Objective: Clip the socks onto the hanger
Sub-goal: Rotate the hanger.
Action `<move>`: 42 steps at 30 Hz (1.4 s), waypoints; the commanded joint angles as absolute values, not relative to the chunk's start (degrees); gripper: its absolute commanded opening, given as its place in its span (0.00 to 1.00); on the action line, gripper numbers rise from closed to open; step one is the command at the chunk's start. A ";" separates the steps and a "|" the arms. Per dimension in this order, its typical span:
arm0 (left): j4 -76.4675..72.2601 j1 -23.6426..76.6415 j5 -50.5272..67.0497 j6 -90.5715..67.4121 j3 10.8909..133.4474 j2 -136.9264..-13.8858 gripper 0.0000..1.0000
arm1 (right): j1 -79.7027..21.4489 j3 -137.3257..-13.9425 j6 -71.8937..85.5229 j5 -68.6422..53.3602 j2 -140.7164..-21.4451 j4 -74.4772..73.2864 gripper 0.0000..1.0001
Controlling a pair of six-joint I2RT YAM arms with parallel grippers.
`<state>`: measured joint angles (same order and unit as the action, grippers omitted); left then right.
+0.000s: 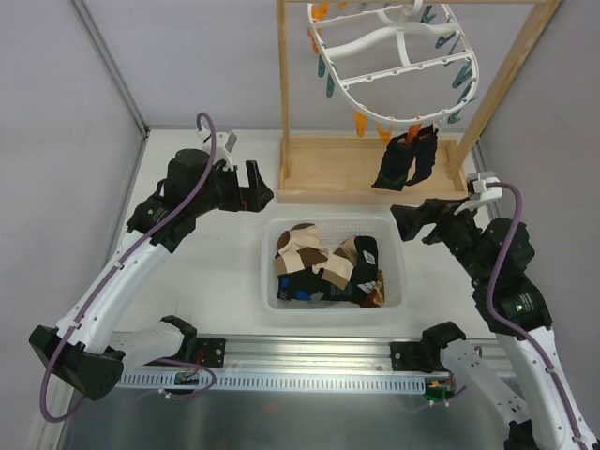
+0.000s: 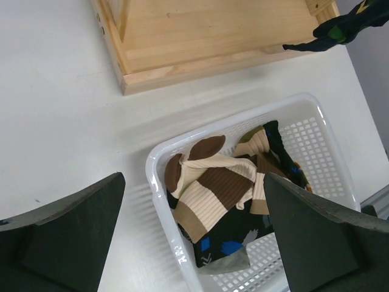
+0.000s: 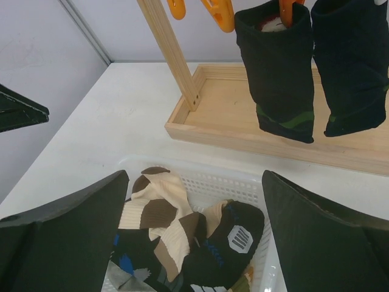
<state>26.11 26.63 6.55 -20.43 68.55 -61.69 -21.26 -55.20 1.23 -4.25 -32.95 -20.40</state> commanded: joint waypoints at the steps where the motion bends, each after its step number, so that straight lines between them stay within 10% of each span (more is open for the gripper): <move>1: 26.45 26.63 4.92 -15.82 71.02 -63.36 0.99 | -21.45 -54.93 -1.13 -3.61 -33.75 -19.25 0.97; 19: 24.35 26.63 9.66 -12.66 64.60 -64.86 0.99 | -22.76 -60.64 -3.51 0.53 -45.78 -11.43 0.99; 42: 12.40 26.81 30.07 -16.34 65.29 -63.10 0.97 | -30.32 -76.29 -13.62 16.96 -62.57 -4.57 0.72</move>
